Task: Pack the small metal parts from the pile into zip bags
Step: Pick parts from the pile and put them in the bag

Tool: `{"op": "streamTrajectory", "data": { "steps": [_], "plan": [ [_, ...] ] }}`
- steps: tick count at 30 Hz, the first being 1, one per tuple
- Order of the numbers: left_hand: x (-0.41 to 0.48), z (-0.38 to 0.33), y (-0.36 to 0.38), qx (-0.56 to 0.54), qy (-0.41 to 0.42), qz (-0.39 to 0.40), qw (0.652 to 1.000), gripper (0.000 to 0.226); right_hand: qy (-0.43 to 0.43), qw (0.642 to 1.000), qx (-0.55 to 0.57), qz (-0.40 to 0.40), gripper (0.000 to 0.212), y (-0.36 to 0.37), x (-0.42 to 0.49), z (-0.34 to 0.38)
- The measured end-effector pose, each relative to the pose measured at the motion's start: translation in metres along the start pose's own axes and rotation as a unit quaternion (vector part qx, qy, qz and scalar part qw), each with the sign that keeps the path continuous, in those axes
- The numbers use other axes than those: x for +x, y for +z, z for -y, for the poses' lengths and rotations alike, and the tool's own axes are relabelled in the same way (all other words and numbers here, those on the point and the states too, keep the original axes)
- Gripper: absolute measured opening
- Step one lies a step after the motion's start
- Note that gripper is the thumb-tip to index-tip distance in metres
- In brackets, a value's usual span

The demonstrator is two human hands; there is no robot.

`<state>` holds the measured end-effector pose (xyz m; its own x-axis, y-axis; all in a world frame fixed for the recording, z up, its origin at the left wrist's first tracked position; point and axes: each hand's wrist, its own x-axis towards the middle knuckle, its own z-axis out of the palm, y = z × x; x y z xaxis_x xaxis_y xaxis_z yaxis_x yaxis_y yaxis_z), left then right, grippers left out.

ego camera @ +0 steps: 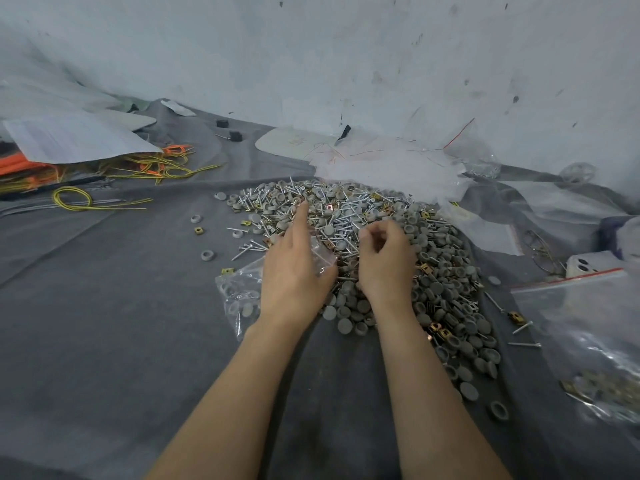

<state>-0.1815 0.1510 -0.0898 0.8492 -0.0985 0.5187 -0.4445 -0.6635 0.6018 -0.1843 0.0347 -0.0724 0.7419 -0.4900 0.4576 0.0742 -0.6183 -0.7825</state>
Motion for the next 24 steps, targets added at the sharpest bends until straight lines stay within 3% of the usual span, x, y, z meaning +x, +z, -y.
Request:
{"op": "streamTrajectory", "data": {
  "steps": [3,9,12,15,19,24],
  "plan": [
    [-0.001,-0.001,-0.001,0.000,0.006,0.007,1.000,0.094,0.000,0.994,0.096,0.053,0.010,0.002,-0.002,0.006],
    [0.001,-0.001,-0.001,-0.019,0.003,0.010,1.000,0.089,-0.026,0.968,0.126,0.218,0.015,0.004,-0.007,0.014],
    [0.001,0.001,0.000,-0.014,0.001,0.003,1.000,0.091,-0.036,0.988,0.073,0.133,0.016,0.001,-0.006,0.012],
    [0.001,0.002,0.002,-0.009,-0.003,-0.003,1.000,0.095,0.008,0.996,-0.085,0.022,0.022,-0.008,0.000,0.002],
    [0.001,0.003,0.003,-0.009,-0.004,-0.006,1.000,0.096,0.083,0.949,-0.276,0.131,0.034,-0.013,0.004,-0.007],
    [0.001,0.003,0.003,-0.015,-0.006,-0.007,1.000,0.095,0.085,0.960,-0.250,0.098,0.027,-0.006,0.003,-0.010]
  ]
}}
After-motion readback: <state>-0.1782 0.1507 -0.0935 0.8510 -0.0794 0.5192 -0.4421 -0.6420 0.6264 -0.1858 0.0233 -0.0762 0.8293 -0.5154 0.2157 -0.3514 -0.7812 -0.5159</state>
